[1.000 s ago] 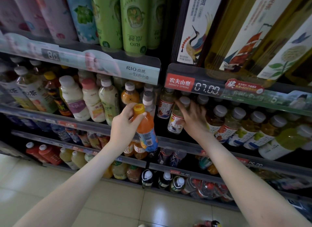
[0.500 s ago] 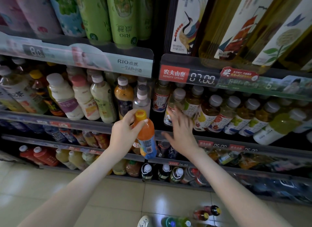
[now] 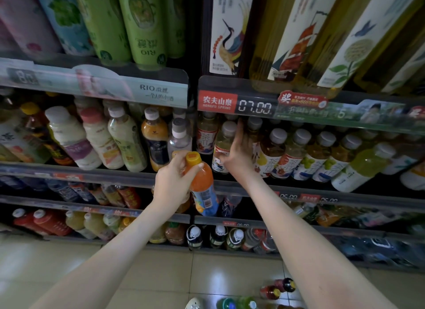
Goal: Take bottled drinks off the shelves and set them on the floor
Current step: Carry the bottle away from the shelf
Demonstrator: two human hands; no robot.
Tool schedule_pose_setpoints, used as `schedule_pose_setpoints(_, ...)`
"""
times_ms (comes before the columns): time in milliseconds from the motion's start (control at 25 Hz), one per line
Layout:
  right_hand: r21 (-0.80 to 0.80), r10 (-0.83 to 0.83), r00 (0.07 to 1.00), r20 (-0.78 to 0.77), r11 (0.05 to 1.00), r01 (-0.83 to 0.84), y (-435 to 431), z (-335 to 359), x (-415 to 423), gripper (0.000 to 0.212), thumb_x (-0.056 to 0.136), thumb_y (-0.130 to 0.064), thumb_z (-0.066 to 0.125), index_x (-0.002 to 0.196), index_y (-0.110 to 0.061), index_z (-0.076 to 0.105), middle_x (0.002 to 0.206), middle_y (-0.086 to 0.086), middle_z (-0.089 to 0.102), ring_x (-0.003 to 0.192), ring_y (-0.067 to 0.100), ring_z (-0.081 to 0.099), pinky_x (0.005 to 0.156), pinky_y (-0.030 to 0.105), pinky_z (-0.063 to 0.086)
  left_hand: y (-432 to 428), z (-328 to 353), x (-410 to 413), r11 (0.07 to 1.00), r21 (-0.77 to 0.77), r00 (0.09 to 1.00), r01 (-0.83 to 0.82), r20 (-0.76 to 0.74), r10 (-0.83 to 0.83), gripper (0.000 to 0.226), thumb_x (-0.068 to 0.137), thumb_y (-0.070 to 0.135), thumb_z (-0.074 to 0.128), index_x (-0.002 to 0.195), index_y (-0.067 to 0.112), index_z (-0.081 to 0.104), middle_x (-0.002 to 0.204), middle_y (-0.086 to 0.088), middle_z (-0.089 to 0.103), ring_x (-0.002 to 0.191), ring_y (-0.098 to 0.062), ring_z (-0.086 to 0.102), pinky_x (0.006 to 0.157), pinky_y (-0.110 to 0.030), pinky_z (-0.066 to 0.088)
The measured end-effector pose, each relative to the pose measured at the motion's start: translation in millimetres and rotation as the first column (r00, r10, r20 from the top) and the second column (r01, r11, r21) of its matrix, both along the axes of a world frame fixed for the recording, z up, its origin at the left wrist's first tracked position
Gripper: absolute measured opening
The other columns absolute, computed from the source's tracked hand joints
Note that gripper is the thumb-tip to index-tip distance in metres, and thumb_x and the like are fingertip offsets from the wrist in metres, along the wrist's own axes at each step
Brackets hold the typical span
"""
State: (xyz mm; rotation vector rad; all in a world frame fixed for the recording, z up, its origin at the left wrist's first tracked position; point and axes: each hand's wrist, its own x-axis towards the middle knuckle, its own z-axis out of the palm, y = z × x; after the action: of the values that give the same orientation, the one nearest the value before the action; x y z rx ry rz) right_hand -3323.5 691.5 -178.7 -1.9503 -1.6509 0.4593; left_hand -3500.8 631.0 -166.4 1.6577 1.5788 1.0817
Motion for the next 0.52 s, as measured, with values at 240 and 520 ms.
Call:
schedule_pose_setpoints(240,0.100,-0.017,1.000,0.020,0.995,0.015,-9,-2,2,0.073,0.076,-0.043,0.075,0.133,-0.012,0.042,0.136,0.008,0.032,0.128,0.026,0.028,0.107,0.036,0.024,-7,6,-6,0.999,0.034,1.000,-0.013,0.013,0.012,0.035,0.085,0.033,0.067,0.117,0.021,0.060,0.088,0.006,0.066,0.087,-0.013,0.063,0.077,-0.032,0.053)
schedule_pose_setpoints(520,-0.068,-0.006,0.934,0.357,0.997,0.033,-27,12,61,0.078,0.077,-0.058,0.067,0.139,-0.019,0.041,0.146,0.006,0.027,0.137,0.026,0.018,0.109,0.043,0.011,-2,-4,4,0.999,0.029,0.998,0.040,-0.056,-0.039,0.047,0.083,0.045,0.063,0.122,0.021,0.059,0.108,-0.008,0.069,0.101,-0.020,0.064,0.083,-0.039,0.054)
